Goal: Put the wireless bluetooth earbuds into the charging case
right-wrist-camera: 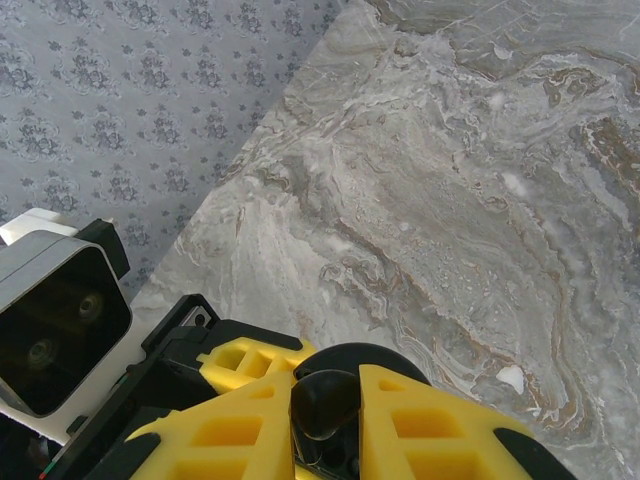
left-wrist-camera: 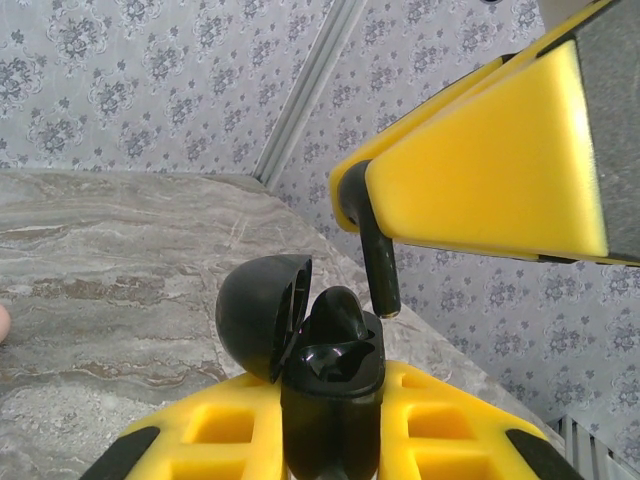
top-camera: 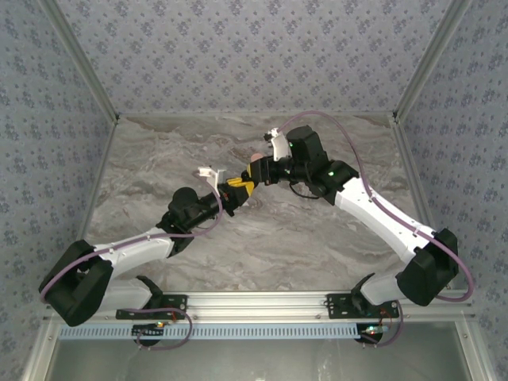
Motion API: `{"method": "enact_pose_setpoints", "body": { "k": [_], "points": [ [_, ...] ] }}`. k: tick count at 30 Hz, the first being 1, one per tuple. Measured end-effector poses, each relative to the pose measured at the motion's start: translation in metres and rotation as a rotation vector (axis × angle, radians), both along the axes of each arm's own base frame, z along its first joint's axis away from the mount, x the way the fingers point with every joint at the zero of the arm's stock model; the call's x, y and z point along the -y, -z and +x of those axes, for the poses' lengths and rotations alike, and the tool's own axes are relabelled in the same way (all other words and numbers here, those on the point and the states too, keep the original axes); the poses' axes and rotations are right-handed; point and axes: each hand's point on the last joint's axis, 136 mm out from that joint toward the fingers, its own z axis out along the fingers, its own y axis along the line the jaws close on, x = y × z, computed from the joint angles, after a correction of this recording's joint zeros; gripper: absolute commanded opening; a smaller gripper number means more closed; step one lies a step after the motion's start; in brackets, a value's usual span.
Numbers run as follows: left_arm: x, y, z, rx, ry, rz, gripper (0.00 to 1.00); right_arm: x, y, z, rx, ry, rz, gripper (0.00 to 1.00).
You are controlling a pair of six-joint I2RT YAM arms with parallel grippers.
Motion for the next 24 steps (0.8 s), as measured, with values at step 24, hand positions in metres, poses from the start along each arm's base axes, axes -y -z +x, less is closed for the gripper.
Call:
{"method": "enact_pose_setpoints", "body": {
  "k": [24],
  "points": [
    [-0.001,-0.012,-0.001,0.025,-0.001,-0.021,0.18,-0.001,0.002,-0.003,0.001,-0.012,-0.012,0.2]
  ]
}}
